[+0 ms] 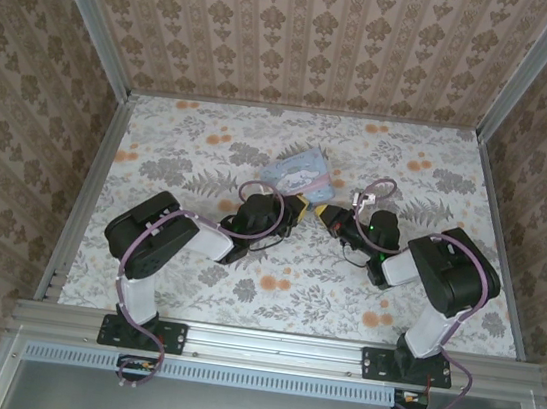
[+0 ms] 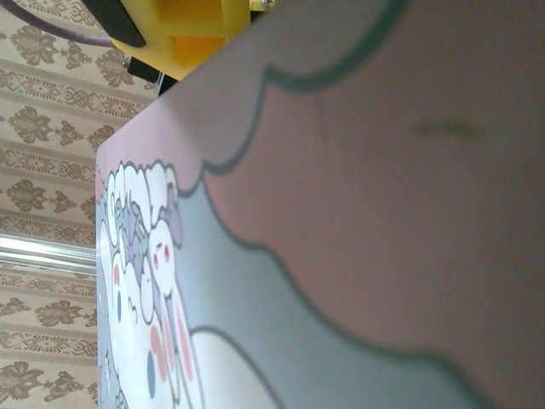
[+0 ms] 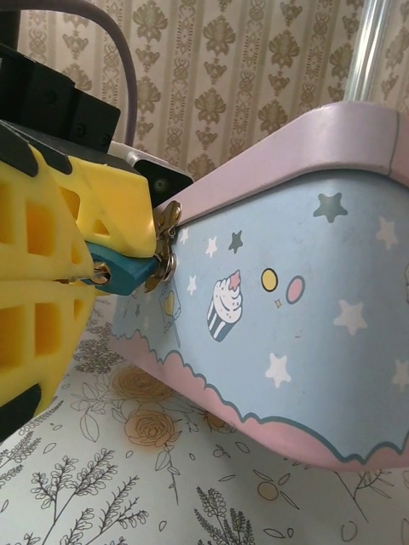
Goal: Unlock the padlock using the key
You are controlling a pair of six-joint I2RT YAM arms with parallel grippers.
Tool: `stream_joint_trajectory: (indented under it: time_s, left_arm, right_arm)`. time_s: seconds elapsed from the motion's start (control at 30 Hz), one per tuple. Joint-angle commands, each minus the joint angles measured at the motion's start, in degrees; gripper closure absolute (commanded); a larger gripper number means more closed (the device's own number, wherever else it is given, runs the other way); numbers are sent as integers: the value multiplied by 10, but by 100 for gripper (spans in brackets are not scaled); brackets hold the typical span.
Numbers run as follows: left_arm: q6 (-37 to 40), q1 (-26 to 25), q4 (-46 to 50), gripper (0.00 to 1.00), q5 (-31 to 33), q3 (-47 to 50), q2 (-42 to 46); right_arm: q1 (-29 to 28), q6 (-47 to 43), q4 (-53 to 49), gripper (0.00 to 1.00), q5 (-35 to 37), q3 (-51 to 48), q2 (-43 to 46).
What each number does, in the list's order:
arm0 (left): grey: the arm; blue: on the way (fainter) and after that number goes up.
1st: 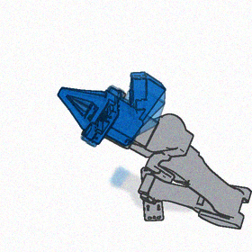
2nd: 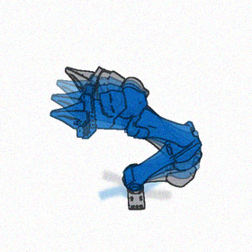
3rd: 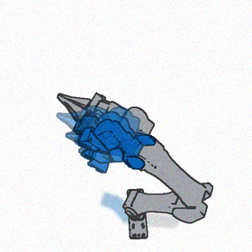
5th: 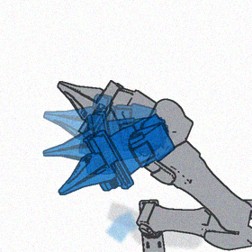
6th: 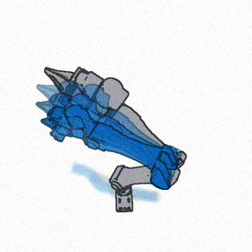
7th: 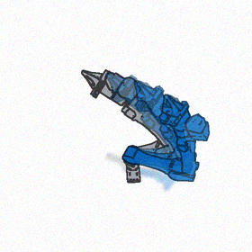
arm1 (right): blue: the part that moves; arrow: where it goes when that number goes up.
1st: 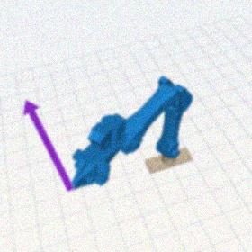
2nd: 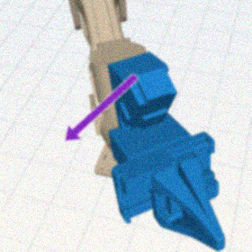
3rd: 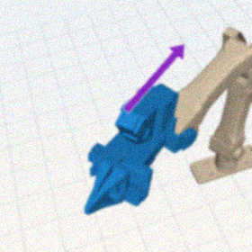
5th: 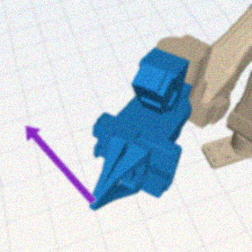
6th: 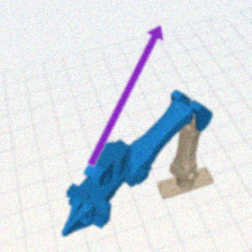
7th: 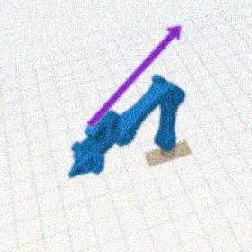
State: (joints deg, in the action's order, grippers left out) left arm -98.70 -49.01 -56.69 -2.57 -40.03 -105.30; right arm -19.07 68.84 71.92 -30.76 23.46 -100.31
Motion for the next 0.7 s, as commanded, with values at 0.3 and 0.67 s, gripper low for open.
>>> stream_joint_trajectory:
  time_s: [0.3, 0.67]
  left_arm:
    - [22, -40, -30, 100, -164, -3, 1]
    - [38, -34, -23, 100, -186, 2, -4]
  right_arm:
    - [3, -1, 48, 100, -86, 56, -30]
    - [14, 46, 47, 100, -107, 73, -53]
